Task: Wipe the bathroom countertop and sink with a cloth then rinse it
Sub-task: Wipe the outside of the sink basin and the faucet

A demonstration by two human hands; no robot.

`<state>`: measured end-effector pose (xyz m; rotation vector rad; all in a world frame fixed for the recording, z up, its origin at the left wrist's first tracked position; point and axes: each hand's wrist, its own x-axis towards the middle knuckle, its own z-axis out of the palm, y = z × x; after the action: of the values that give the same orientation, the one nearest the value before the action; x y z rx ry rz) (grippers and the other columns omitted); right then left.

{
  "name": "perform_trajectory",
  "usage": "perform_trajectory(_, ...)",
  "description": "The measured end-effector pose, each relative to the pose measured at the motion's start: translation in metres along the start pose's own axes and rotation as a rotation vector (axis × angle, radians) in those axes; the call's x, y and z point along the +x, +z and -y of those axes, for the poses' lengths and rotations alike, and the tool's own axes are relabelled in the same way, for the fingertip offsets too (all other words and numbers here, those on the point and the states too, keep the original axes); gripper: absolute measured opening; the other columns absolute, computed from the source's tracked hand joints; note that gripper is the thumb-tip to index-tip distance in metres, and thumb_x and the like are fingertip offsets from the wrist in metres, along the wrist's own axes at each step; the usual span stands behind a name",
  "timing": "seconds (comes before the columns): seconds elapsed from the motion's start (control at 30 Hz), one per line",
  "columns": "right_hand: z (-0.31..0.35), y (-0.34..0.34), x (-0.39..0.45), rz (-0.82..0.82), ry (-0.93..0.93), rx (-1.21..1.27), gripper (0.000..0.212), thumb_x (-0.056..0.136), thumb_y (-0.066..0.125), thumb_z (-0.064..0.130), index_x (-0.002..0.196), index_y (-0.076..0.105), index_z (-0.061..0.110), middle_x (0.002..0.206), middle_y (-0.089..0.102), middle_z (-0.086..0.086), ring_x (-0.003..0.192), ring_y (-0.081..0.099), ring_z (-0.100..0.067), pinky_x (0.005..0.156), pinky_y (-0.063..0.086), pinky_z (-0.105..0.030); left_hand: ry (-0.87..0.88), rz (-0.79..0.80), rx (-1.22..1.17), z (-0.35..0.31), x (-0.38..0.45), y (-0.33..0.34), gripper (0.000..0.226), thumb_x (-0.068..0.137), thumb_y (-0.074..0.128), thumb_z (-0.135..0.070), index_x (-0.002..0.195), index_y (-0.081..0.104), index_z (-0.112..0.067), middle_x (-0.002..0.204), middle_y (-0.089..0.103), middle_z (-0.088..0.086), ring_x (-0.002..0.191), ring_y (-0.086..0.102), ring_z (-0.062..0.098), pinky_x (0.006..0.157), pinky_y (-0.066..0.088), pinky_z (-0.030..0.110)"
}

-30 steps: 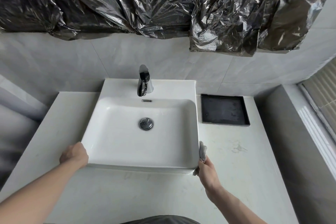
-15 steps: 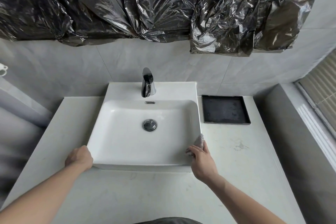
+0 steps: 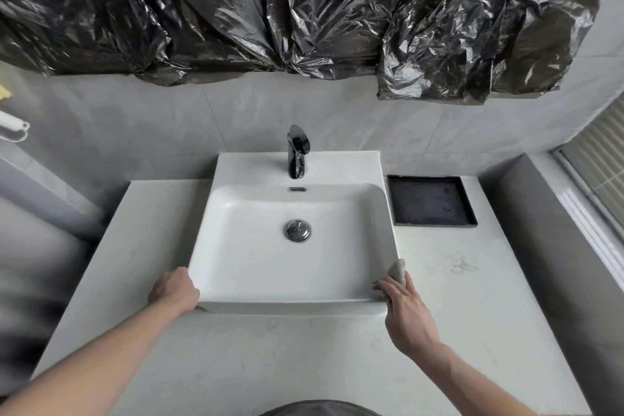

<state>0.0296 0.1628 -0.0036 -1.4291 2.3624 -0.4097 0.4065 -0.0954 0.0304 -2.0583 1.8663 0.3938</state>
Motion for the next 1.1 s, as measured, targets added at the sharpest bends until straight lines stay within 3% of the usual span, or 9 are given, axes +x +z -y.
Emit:
perform_trajectory(0.13,0.013,0.011,-0.001,0.033,0.078,-0.104,0.059,0.084,0.041,-0.001,0.131,0.065,0.023,0.14,0.062,0.012,0.157,0.011,-0.029,0.117,0.039,-0.035,0.073,0.036,-0.04,0.012,0.007,0.0,0.025,0.089,0.053,-0.022,0.112,0.06,-0.014,0.118,0.066,0.011,0.107,0.063,0.032,0.074,0.047,0.029)
perform_trajectory(0.2,0.023,0.013,0.001,0.021,0.073,-0.15,0.058,0.083,0.04,0.002,0.131,0.067,0.021,0.136,0.066,0.008,0.153,0.02,-0.029,0.12,0.032,-0.037,0.124,0.046,-0.072,0.02,0.013,0.0,0.018,0.087,0.054,-0.027,0.102,0.059,-0.017,0.113,0.067,0.009,0.102,0.064,0.031,0.072,0.046,0.029)
perform_trajectory(0.4,0.099,0.031,0.014,0.138,0.037,-0.065,0.043,0.091,0.038,0.017,0.117,0.072,0.026,0.123,0.074,0.001,0.123,0.062,-0.025,0.102,0.046,-0.038,0.243,0.061,-0.143,0.036,0.027,0.003,0.017,0.084,0.057,-0.035,0.085,0.059,-0.018,0.102,0.072,0.004,0.093,0.067,0.029,0.071,0.051,0.028)
perform_trajectory(0.53,0.161,0.05,0.024,0.283,0.018,-0.053,0.042,0.092,0.036,0.02,0.115,0.069,0.031,0.124,0.072,0.004,0.115,0.064,-0.027,0.096,0.045,-0.036,0.323,0.065,-0.184,0.043,0.031,0.002,0.027,0.088,0.06,-0.035,0.072,0.051,-0.015,0.085,0.072,0.004,0.088,0.067,0.031,0.071,0.049,0.031)
perform_trajectory(0.67,0.219,0.059,0.033,0.453,0.02,-0.006,0.031,0.089,0.039,0.014,0.089,0.06,0.037,0.124,0.071,-0.003,0.108,0.06,-0.03,0.083,0.037,-0.034,0.343,0.151,-0.321,0.056,0.042,0.005,0.029,0.091,0.054,-0.027,0.067,0.044,-0.013,0.061,0.057,0.0,0.067,0.051,0.03,0.059,0.04,0.03)
perform_trajectory(0.83,0.28,0.078,0.045,0.559,0.041,0.142,0.029,0.084,0.04,0.011,0.071,0.05,0.035,0.11,0.071,-0.002,0.092,0.049,-0.024,0.081,0.036,-0.029,0.365,0.298,-0.468,0.071,0.057,0.007,0.021,0.089,0.053,-0.031,0.088,0.065,-0.013,0.079,0.073,-0.003,0.083,0.068,0.026,0.072,0.059,0.035)
perform_trajectory(0.93,0.318,0.094,0.054,0.599,0.084,0.286,0.031,0.084,0.04,0.011,0.062,0.044,0.032,0.085,0.06,0.006,0.087,0.047,-0.021,0.077,0.036,-0.026,0.343,0.31,-0.554,0.071,0.055,0.001,0.024,0.088,0.044,-0.014,0.081,0.067,-0.017,0.085,0.073,0.002,0.081,0.069,0.027,0.068,0.059,0.037)
perform_trajectory(1.03,0.355,0.106,0.058,0.55,0.197,0.513,0.016,0.076,0.043,0.021,0.064,0.052,0.021,0.084,0.06,-0.001,0.075,0.054,-0.019,0.068,0.042,-0.024,0.323,0.404,-0.701,0.071,0.053,-0.006,0.033,0.088,0.045,-0.007,0.094,0.074,-0.021,0.085,0.075,0.0,0.071,0.065,0.017,0.059,0.054,0.031)
perform_trajectory(1.1,0.371,0.117,0.063,0.48,0.315,0.642,0.025,0.088,0.046,0.027,0.07,0.06,0.017,0.083,0.066,-0.003,0.077,0.059,-0.021,0.071,0.045,-0.024,0.337,0.494,-0.74,0.074,0.057,-0.011,0.038,0.09,0.043,-0.005,0.103,0.073,-0.026,0.096,0.077,-0.003,0.077,0.067,0.015,0.06,0.052,0.029)
